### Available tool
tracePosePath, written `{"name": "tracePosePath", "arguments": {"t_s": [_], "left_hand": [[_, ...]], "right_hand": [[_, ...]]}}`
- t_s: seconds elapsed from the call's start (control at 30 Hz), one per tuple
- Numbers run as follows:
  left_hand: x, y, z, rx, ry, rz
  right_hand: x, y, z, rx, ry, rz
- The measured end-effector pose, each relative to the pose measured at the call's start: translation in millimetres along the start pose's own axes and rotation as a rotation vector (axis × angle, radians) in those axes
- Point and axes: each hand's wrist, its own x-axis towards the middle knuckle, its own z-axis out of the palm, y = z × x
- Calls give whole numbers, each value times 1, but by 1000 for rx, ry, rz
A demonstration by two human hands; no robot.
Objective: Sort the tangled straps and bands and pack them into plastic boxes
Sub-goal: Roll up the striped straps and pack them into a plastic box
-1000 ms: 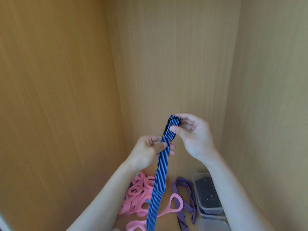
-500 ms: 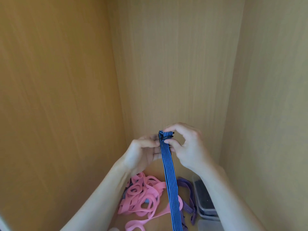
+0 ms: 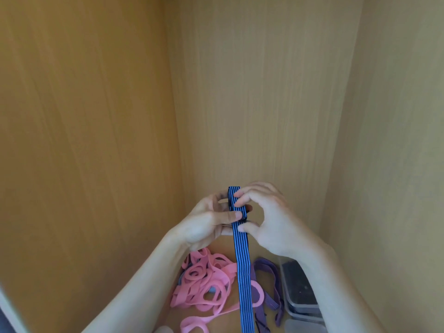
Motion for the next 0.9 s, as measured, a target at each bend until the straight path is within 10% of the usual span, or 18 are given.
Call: {"name": "tracePosePath", "arguments": {"t_s": [0.5,0.9], "left_hand": [[-5,-11,-3,81,-30,59],[-11,-19,-7,45,-17,64]], "right_hand": [[16,-6,-2,400,171,269],[-3,-19,19,128,350,-72]]}}
